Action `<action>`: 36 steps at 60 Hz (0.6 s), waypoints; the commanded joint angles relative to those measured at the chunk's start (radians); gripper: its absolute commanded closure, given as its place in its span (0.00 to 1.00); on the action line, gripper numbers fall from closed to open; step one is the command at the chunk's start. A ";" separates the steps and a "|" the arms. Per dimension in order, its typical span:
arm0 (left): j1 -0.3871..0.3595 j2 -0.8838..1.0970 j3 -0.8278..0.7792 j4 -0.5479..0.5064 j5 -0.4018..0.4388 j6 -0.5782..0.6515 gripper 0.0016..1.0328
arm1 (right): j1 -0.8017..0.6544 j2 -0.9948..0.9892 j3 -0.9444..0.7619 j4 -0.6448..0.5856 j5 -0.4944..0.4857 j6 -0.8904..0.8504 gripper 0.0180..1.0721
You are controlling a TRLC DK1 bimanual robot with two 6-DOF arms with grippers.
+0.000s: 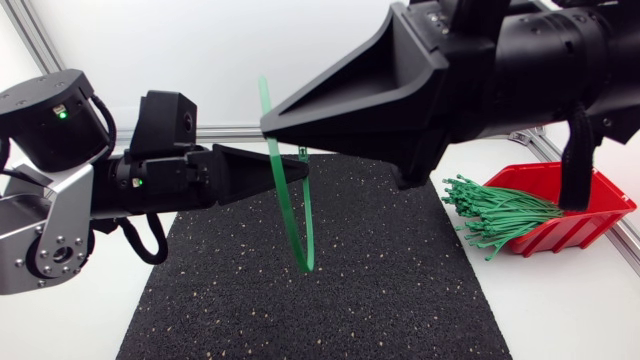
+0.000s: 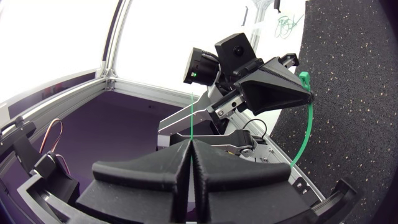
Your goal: Take a green cable tie from the red box, thread the tail through the head to close it, then place it in the transparent bin on the left.
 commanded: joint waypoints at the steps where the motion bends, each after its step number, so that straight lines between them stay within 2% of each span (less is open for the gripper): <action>1: -0.011 -0.013 -0.024 0.017 -0.009 0.002 0.96 | -0.017 -0.003 0.002 0.003 -0.006 0.053 0.95; 10: -0.014 -0.008 -0.029 0.019 -0.026 0.013 0.96 | -0.040 0.004 0.002 -0.049 -0.017 0.056 0.95; 17: -0.017 -0.008 -0.033 0.025 -0.040 0.020 0.96 | -0.046 0.036 0.036 -0.249 -0.029 0.056 0.95; 36: -0.054 -0.025 -0.063 0.066 -0.083 0.100 0.96 | -0.053 0.046 0.039 -0.298 -0.031 0.058 0.95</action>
